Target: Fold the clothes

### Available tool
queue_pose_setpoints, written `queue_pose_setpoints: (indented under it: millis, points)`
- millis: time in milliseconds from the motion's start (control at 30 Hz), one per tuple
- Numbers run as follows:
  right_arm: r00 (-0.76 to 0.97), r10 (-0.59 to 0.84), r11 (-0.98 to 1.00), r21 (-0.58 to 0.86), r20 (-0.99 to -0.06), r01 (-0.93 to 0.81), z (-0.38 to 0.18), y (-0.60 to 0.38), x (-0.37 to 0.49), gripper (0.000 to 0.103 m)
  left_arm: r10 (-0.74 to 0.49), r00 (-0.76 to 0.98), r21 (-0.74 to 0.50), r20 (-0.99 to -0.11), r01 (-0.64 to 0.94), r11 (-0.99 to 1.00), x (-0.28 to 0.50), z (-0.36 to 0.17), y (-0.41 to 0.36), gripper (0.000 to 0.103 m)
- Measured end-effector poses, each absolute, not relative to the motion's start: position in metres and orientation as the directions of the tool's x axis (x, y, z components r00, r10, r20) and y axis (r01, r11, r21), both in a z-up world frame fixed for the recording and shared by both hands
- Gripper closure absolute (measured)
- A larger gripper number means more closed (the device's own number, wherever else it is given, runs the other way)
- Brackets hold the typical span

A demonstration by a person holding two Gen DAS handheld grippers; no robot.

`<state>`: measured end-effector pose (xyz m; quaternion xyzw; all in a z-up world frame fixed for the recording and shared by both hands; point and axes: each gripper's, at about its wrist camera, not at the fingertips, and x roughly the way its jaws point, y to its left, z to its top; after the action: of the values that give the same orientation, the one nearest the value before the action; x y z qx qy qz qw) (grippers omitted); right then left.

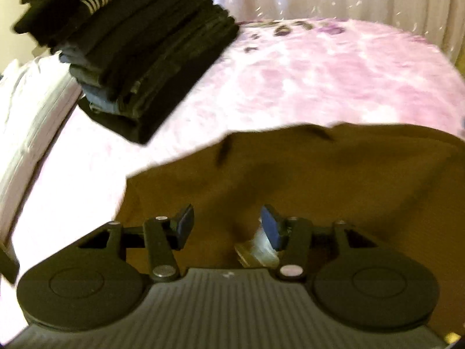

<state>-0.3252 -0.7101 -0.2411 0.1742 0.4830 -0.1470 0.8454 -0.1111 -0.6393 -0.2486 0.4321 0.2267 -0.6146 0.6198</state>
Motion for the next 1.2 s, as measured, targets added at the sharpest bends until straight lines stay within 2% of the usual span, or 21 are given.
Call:
queue_pose_setpoints:
  millis: [33,67,267,333,367,400,433,500,633,700,767,833,867,900,933,1000,1100,1133,1167,1200]
  points:
    - [0.490,-0.084,0.897,0.148,-0.867,0.416,-0.243,-0.711,-0.324,0.030,-0.563,0.150,0.265,-0.813,0.956,-0.128,-0.105,-0.255,-0.653,0.056]
    - [0.494,-0.085,0.896,0.150,-0.865,0.418,-0.245,-0.712,-0.324,0.039,-0.561,0.157,0.270,-0.813,0.955,-0.124,-0.100,-0.261,-0.667,0.056]
    - [0.497,-0.070,0.902,0.158,-0.865,0.401,-0.261,-0.710,-0.321,0.040,-0.508,0.130,0.258,-0.851,0.947,-0.189,-0.096,-0.290,-0.715,0.058]
    - [0.485,-0.064,0.902,0.158,-0.872,0.402,-0.270,-0.708,-0.319,0.055,-0.479,0.130,0.273,-0.868,0.931,-0.242,-0.101,-0.299,-0.723,0.064]
    - [0.479,-0.062,0.901,0.158,-0.875,0.405,-0.274,-0.708,-0.319,0.067,-0.478,0.130,0.280,-0.869,0.925,-0.257,-0.103,-0.300,-0.725,0.077]
    - [0.477,-0.067,0.896,0.157,-0.876,0.415,-0.274,-0.710,-0.319,0.084,-0.477,0.130,0.287,-0.869,0.918,-0.273,-0.105,-0.300,-0.727,0.100]
    - [0.475,-0.070,0.891,0.159,-0.877,0.424,-0.274,-0.712,-0.320,0.092,-0.499,0.139,0.303,-0.855,0.916,-0.265,-0.106,-0.294,-0.728,0.101]
    - [0.485,-0.063,0.870,0.191,-0.872,0.455,-0.266,-0.721,-0.323,0.095,-0.552,0.147,0.320,-0.821,0.919,-0.231,-0.109,-0.278,-0.733,0.102]
    - [0.515,-0.121,0.840,0.189,-0.848,0.509,-0.249,-0.740,-0.331,0.095,-0.634,0.134,0.313,-0.761,0.933,-0.179,-0.118,-0.257,-0.759,0.103]
    - [0.505,-0.137,0.829,0.180,-0.852,0.529,-0.252,-0.746,-0.329,0.095,-0.636,0.118,0.301,-0.762,0.935,-0.188,-0.121,-0.257,-0.767,0.102]
    - [0.488,-0.112,0.818,0.198,-0.866,0.540,-0.261,-0.748,-0.327,0.095,-0.632,0.094,0.281,-0.769,0.938,-0.203,-0.125,-0.258,-0.770,0.096]
    - [0.487,-0.108,0.821,0.199,-0.867,0.535,-0.260,-0.746,-0.328,0.091,-0.605,0.012,0.203,-0.796,0.947,-0.248,-0.127,-0.253,-0.759,0.083]
    - [0.486,-0.116,0.821,0.192,-0.866,0.538,-0.258,-0.744,-0.331,0.070,-0.585,-0.043,0.149,-0.810,0.949,-0.277,-0.130,-0.251,-0.751,0.069]
    - [0.485,-0.125,0.820,0.185,-0.865,0.542,-0.255,-0.742,-0.333,0.050,-0.562,-0.100,0.093,-0.821,0.948,-0.305,-0.133,-0.249,-0.743,0.061]
    - [0.486,-0.141,0.814,0.178,-0.863,0.553,-0.254,-0.741,-0.336,0.047,-0.521,-0.161,0.025,-0.838,0.943,-0.331,-0.138,-0.251,-0.737,0.060]
    - [0.503,-0.129,0.811,0.201,-0.855,0.549,-0.249,-0.739,-0.341,0.047,-0.430,-0.282,-0.117,-0.858,0.921,-0.371,-0.149,-0.257,-0.725,0.058]
    - [0.508,-0.105,0.825,0.210,-0.855,0.525,-0.249,-0.734,-0.339,0.047,-0.342,-0.331,-0.175,-0.879,0.893,-0.415,-0.168,-0.282,-0.722,0.058]
    - [0.505,-0.092,0.833,0.211,-0.858,0.511,-0.251,-0.732,-0.337,0.047,-0.328,-0.324,-0.167,-0.887,0.889,-0.427,-0.174,-0.291,-0.723,0.061]
    - [0.494,-0.084,0.841,0.205,-0.865,0.501,-0.255,-0.729,-0.334,0.048,-0.323,-0.325,-0.167,-0.889,0.886,-0.432,-0.177,-0.296,-0.724,0.073]
    - [0.481,-0.083,0.844,0.195,-0.873,0.500,-0.260,-0.728,-0.332,0.077,-0.320,-0.327,-0.167,-0.889,0.884,-0.437,-0.180,-0.299,-0.725,0.090]
